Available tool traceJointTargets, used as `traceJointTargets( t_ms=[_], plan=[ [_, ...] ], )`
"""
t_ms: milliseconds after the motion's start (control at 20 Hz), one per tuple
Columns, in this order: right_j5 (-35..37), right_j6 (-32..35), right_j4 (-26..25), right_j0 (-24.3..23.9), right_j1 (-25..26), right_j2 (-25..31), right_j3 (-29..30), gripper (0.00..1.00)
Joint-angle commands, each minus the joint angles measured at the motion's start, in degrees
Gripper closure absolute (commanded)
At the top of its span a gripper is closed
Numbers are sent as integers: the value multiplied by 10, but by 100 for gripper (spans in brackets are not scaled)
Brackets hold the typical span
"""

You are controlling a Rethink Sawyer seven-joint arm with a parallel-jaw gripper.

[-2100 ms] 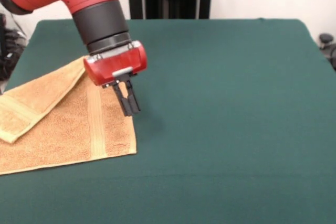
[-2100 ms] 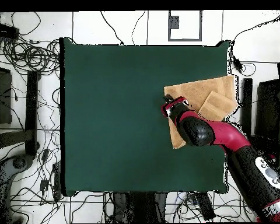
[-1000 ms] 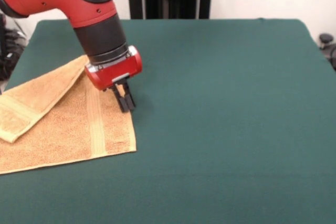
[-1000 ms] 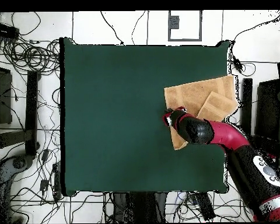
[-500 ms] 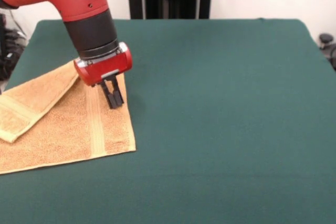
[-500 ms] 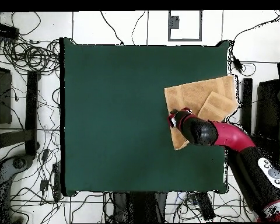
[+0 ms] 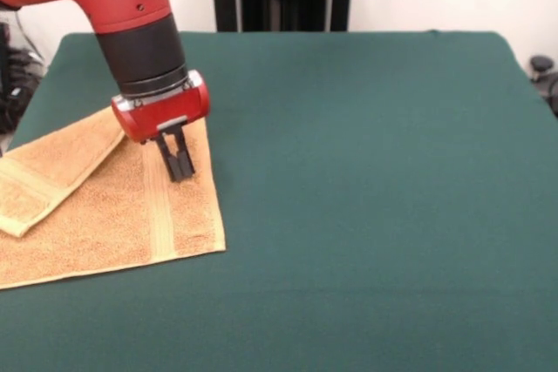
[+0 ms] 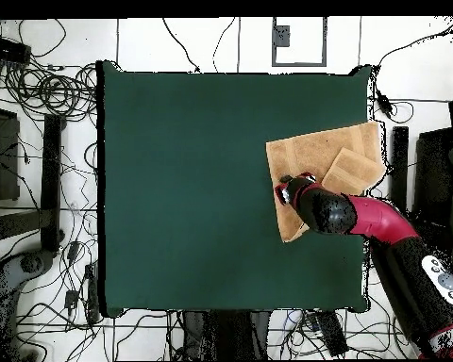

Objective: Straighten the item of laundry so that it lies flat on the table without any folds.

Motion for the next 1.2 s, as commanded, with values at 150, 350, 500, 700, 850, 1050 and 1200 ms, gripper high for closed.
traceJointTargets(
  t_ms=[150,350,500,700,850,1050,1200],
  plan=[
    [41,33,12,24,26,-21,-22,100],
    [36,24,3,26,55,-29,-50,100],
    [36,16,-3,31,85,-36,-81,100],
    [22,-17,-13,20,140,-23,-122,100],
    [-2,-44,-21,11,180,-10,-146,100],
    [-27,-92,-28,-28,216,33,-141,100],
    [-49,-152,-51,-78,255,90,-123,100]
  ],
)
